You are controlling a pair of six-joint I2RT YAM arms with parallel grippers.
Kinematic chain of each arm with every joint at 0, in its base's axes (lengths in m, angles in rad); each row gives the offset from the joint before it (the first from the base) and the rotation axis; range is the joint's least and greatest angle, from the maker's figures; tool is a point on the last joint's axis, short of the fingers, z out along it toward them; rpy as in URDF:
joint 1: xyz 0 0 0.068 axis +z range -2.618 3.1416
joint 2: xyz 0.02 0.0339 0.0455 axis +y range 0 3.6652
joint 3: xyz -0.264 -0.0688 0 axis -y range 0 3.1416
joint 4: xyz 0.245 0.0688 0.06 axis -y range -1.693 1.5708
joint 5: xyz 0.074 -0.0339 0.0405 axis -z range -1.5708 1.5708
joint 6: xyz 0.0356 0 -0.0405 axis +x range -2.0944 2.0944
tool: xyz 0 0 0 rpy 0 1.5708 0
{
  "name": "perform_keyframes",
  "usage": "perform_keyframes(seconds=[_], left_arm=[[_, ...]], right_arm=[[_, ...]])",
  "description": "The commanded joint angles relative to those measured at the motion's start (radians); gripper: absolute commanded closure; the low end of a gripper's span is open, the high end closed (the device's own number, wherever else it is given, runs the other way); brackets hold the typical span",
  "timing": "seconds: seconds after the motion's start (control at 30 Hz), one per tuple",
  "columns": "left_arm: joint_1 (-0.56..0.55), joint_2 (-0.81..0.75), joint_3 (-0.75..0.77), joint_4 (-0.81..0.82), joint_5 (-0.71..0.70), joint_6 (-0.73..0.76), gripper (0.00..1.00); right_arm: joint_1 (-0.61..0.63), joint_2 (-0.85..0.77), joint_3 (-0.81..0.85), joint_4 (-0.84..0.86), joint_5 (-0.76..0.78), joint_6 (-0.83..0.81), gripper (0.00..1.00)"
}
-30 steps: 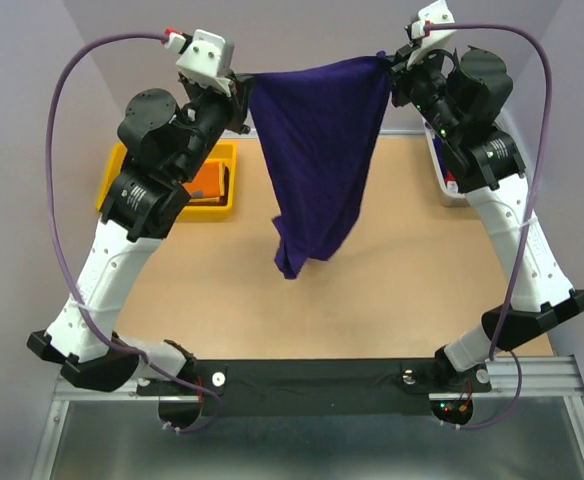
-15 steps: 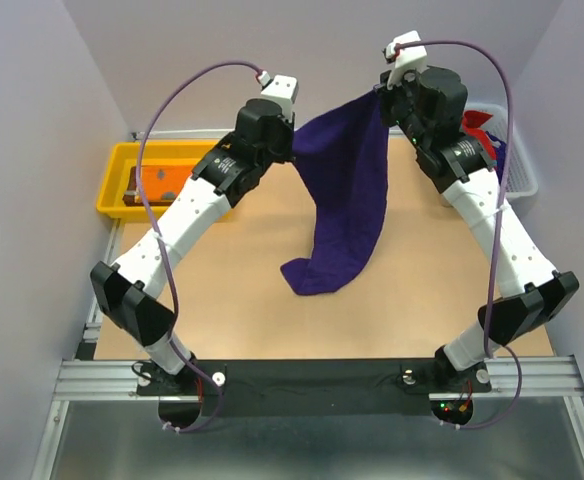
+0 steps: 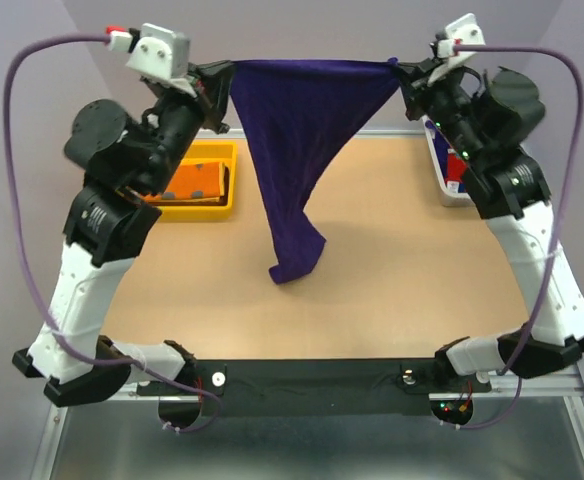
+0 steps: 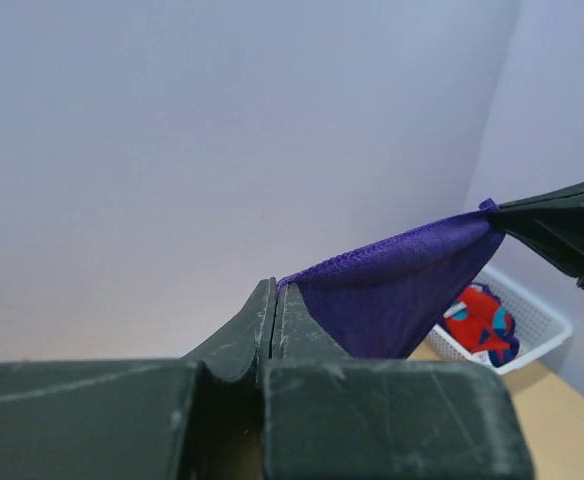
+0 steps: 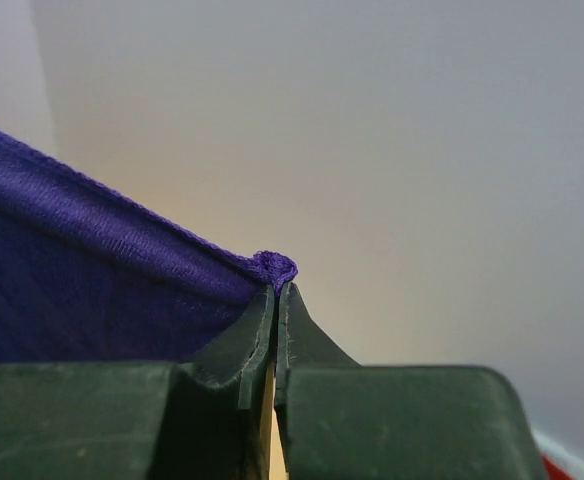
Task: Fold and stack the towels
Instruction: Flatten out the crumpled towel
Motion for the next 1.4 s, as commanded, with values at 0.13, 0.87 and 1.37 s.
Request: perform_keyframes(seconds=[0.13,0.87,1.37], left_arm=[[0.009,-0.189,-0.109,0.071,0.186,0.072,1.00],[0.009,-0.283,-0.154,0.203,0.251,-0.025,1.00],[0.135,0.185,-0.079,0.377,-0.102,0.077,1.00]], right_arm=[[-0.015,-0.204,-0.044,0.052,-0.198,-0.014,0.99],[-0.015,-0.213,0.078,0.086,-0.228,0.052,0.99],[-0.036,0.198,0.063,0.255,0.130,-0.146,0.99]])
